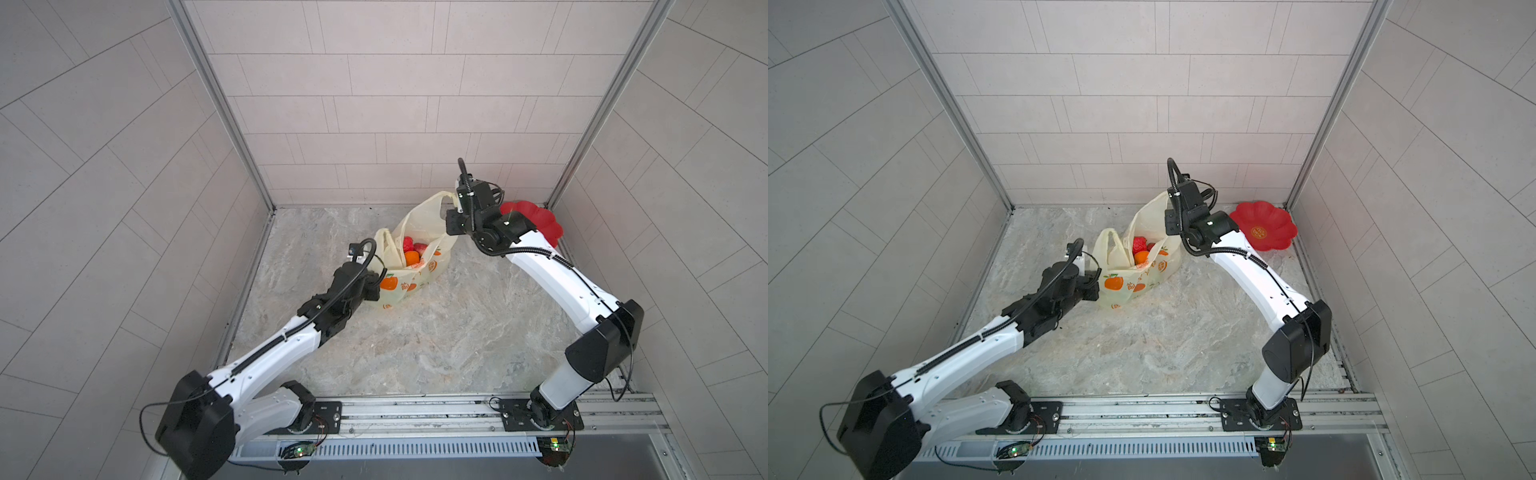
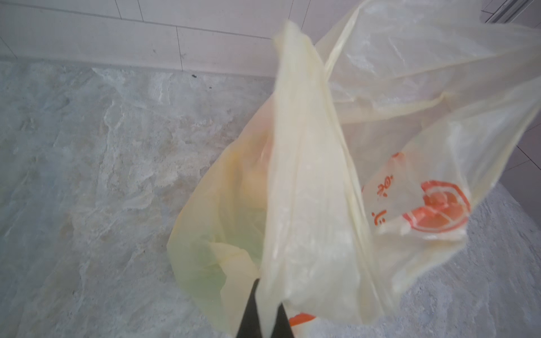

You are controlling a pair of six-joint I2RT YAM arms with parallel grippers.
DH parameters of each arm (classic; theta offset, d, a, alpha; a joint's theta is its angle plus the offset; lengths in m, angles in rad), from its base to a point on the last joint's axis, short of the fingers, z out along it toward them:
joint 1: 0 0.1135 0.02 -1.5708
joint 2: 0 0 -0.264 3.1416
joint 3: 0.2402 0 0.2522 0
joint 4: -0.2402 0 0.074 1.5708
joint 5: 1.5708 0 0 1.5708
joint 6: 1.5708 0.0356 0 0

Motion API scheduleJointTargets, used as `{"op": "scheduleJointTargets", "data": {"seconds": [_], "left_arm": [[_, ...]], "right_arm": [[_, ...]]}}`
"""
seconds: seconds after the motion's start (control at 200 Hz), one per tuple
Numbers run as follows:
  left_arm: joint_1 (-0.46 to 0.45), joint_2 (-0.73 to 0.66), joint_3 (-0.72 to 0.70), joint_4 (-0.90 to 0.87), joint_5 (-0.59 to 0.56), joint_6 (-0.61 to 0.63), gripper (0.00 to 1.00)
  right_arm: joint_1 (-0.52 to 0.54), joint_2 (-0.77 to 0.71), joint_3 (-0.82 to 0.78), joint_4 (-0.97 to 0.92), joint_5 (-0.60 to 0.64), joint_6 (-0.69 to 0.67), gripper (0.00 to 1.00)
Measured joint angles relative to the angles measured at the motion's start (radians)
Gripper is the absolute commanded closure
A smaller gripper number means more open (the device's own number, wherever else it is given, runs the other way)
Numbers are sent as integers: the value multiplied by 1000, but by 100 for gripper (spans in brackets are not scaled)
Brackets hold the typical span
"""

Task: Take fruits out of the plastic bag
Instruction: Rotate the plastic bag at the top-center of the table.

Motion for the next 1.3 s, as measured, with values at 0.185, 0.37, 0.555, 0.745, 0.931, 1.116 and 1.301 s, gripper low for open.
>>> {"op": "scheduleJointTargets", "data": {"seconds": [0.185,0.37,0.555,0.745,0.931,1.116,1.301], "left_arm": [[61,172,172,38,-22,71,100],[81,167,190,59,-14,103,100],[71,57,84,58,29,63,76],[67,-74,-19,-63,74,-60,44],[61,-211,-16,-278,76,-150,35],[-48,-232,111,-517,12,-201,31],[-186,-120,349,-667,-60,-197,26]], "right_arm": [[-10,-119,-126,28,3,22,99],[-5,-262,-295,48,-19,55,98],[21,-414,-496,97,-45,108,99],[59,-479,-666,141,-58,151,100],[98,-509,-747,157,-61,168,100],[150,-542,-774,182,-50,169,100],[172,-600,-801,192,-29,170,100]]}}
